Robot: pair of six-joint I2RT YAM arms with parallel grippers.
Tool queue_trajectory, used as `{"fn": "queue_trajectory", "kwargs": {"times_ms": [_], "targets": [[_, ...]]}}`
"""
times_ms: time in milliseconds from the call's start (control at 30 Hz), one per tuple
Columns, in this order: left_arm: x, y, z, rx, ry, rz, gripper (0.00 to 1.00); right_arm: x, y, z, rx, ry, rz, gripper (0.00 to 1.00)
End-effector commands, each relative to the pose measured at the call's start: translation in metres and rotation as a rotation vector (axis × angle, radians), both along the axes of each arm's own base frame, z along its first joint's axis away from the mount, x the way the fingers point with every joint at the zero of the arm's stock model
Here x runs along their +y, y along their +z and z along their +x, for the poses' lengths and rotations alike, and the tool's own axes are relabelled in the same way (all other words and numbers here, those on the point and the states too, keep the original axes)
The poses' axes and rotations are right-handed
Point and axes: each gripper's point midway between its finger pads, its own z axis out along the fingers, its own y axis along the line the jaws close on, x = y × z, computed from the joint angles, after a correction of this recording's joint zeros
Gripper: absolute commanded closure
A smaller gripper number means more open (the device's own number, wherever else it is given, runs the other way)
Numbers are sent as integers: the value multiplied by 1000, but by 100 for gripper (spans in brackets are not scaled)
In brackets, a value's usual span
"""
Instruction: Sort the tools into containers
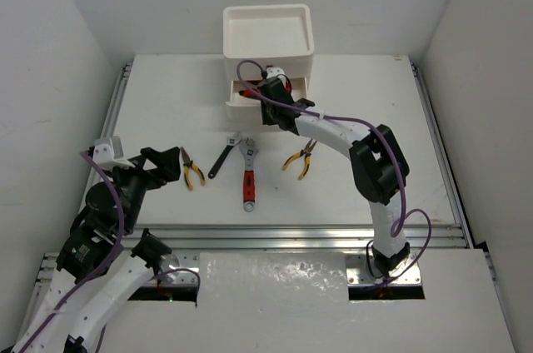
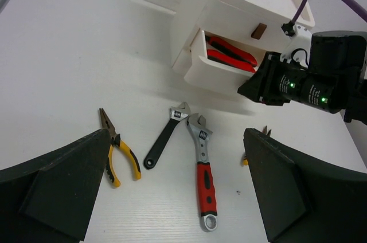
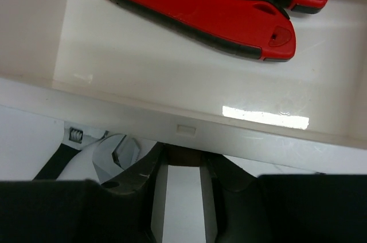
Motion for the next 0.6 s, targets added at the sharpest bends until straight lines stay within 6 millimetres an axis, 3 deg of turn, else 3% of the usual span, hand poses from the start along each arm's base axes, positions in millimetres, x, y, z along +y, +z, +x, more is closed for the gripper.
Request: {"fn": "queue_trajectory", "kwargs": {"times_ms": [0, 167, 200, 267, 300, 433, 567], "targets": [[-1, 8, 3, -29, -1, -3, 0, 9, 37, 22, -121, -37, 80, 76], [-1, 8, 3, -30, -3, -2, 0, 14, 42, 32, -144, -40, 82, 79], [-1, 8, 3, -30, -5, -2, 0, 15, 36, 35, -139, -41, 72, 80], [-1, 8, 3, -30, -3, -2, 0, 20, 42, 43, -158, -37, 77, 95], [-1, 8, 3, -32, -3, -3, 0, 22, 35, 46, -148, -37, 65, 98], [-2, 9, 3, -31, -8, -2, 0, 30, 47, 64, -186, -33, 59, 98], [-3, 9, 3, -32, -17, 0, 0, 23, 47, 80, -191, -44, 38, 98]]}}
